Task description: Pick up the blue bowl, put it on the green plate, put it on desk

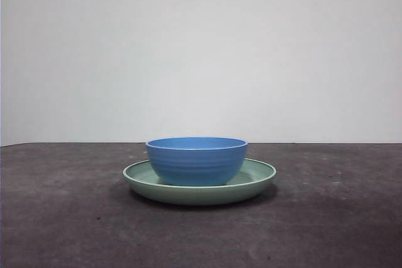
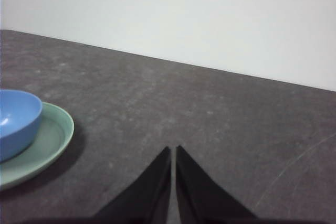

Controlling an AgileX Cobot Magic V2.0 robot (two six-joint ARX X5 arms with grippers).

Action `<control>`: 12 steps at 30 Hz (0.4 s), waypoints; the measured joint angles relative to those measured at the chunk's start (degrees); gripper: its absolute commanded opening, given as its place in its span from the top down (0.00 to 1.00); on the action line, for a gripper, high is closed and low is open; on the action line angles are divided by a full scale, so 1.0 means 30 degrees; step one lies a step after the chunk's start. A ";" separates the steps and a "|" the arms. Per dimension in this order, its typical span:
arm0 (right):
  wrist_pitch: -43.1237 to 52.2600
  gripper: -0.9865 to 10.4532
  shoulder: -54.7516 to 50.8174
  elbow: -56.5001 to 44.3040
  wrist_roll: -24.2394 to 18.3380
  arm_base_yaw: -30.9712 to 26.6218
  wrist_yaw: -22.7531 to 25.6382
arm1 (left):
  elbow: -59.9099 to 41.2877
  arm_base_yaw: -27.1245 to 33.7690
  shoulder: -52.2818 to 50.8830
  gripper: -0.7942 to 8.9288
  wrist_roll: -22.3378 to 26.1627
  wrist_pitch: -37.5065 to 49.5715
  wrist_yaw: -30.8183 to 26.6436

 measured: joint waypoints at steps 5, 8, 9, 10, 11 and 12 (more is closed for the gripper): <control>-0.0058 0.90 -0.0488 -0.0685 0.0000 0.0000 0.0539 | 0.0000 0.0000 0.0000 0.91 0.0000 0.0007 0.0000; -0.0903 0.90 -0.0561 -0.0721 0.0000 0.0000 0.1005 | 0.0000 0.0000 0.0000 0.91 0.0000 0.0007 0.0000; -0.1020 0.90 -0.0561 -0.0721 -0.0007 0.0000 0.1056 | 0.0000 0.0000 0.0000 0.91 0.0000 0.0000 0.0000; -0.1122 0.90 -0.0568 -0.0721 -0.0007 0.0000 0.1195 | 0.0000 0.0000 0.0000 0.91 0.0000 0.0007 0.0000; -0.1260 0.90 -0.0568 -0.0721 0.0000 0.0000 0.1362 | 0.0000 0.0000 0.0000 0.91 0.0000 0.0007 0.0000; -0.1450 0.90 -0.0568 -0.0721 -0.0007 0.0000 0.1435 | 0.0000 0.0000 0.0000 0.91 0.0000 0.0007 0.0000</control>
